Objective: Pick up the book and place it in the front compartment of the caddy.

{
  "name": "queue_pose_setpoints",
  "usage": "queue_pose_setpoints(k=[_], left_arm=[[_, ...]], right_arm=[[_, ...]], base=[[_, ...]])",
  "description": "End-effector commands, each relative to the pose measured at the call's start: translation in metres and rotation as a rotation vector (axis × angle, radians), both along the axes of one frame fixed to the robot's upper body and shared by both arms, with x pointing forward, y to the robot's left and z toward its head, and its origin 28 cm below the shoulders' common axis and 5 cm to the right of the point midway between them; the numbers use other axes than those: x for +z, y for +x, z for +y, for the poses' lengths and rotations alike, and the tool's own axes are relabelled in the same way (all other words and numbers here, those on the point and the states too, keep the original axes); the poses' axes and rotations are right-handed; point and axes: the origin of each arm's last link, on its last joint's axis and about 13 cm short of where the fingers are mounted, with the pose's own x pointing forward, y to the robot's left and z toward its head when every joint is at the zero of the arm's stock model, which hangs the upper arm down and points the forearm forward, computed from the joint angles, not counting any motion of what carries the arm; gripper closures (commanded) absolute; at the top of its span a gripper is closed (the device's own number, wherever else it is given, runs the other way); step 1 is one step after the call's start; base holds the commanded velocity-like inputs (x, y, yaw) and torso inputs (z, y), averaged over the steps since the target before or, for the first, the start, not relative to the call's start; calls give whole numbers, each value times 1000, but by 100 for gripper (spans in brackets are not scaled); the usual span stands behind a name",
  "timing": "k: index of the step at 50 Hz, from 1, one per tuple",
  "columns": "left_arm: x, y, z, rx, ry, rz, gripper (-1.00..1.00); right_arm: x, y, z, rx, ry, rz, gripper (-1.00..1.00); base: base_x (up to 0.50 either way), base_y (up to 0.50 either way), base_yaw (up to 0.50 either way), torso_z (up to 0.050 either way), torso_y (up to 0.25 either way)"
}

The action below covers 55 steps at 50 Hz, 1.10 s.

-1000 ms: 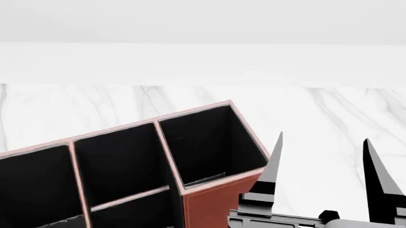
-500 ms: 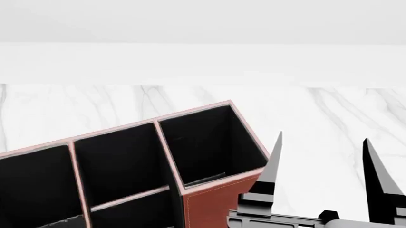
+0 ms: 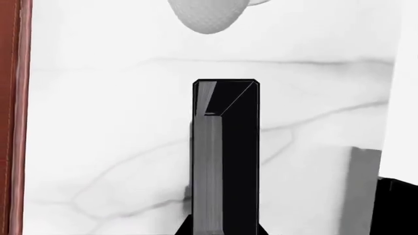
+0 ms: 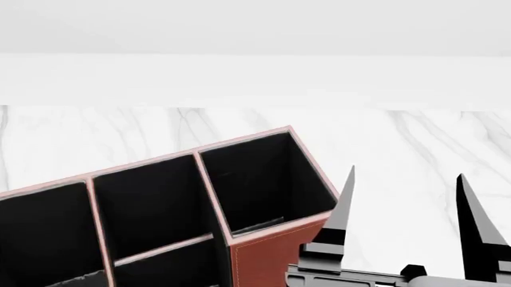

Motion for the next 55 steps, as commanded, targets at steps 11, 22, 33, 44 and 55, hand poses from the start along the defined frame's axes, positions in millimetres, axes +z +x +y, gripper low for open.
queue_pose_setpoints(k=[11,22,33,44,55], left_arm=[[31,4,8,18,-76,-42,100],[53,20,19,68,-103,-86,100],[89,33,24,118,-124,-141,100],[115,39,27,116,-115,-172,100],[147,47,27,87,-75,-221,100]], right_arm=[[0,0,-1,-1,0,0,-100],[2,-1,-1,-1,2,-5,-100],[2,0,-1,-1,0,-5,-100],[1,1,-1,0,-1,-5,-100],[1,0,0,0,-2,-5,-100]], base=[[0,0,0,0,0],[0,0,0,0,0],[0,0,0,0,1],[0,0,0,0,1],[0,0,0,0,1]])
